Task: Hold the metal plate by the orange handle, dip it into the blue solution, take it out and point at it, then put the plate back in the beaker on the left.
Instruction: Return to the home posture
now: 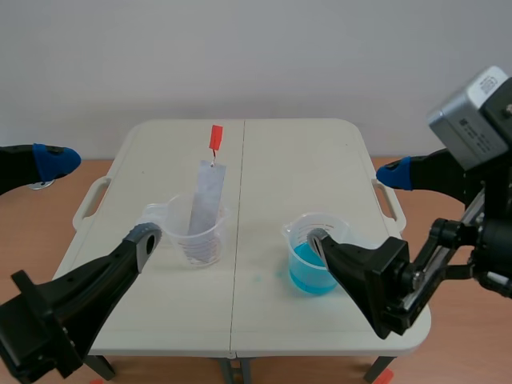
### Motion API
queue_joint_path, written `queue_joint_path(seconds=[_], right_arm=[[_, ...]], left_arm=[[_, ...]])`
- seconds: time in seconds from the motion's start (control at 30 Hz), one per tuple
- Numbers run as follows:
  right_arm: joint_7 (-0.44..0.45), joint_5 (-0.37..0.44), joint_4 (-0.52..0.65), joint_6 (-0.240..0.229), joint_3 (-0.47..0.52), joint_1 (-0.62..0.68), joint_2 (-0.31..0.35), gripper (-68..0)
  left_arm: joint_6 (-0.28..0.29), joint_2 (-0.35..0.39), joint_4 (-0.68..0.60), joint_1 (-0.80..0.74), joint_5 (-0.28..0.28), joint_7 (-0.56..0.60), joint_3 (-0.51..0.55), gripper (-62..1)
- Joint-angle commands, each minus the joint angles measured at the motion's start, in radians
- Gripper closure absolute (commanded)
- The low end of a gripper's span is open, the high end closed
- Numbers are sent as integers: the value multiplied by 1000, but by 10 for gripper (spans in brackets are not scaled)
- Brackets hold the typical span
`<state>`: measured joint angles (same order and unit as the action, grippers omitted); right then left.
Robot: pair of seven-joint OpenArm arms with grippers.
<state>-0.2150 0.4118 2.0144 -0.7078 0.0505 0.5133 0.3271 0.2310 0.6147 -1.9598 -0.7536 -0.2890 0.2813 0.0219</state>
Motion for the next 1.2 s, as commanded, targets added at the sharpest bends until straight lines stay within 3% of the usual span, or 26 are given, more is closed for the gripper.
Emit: queue_joint_path(seconds=[0.0,1.17], right_arm=[[14,11,18,0,-1,-10,2,-663],[14,-19,18,0,-1,-10,2,-663]], left_arm=[[-5,-10,-24,-8,-6,14,1,-623],[-5,-10,-24,-8,-6,14,1,-623]])
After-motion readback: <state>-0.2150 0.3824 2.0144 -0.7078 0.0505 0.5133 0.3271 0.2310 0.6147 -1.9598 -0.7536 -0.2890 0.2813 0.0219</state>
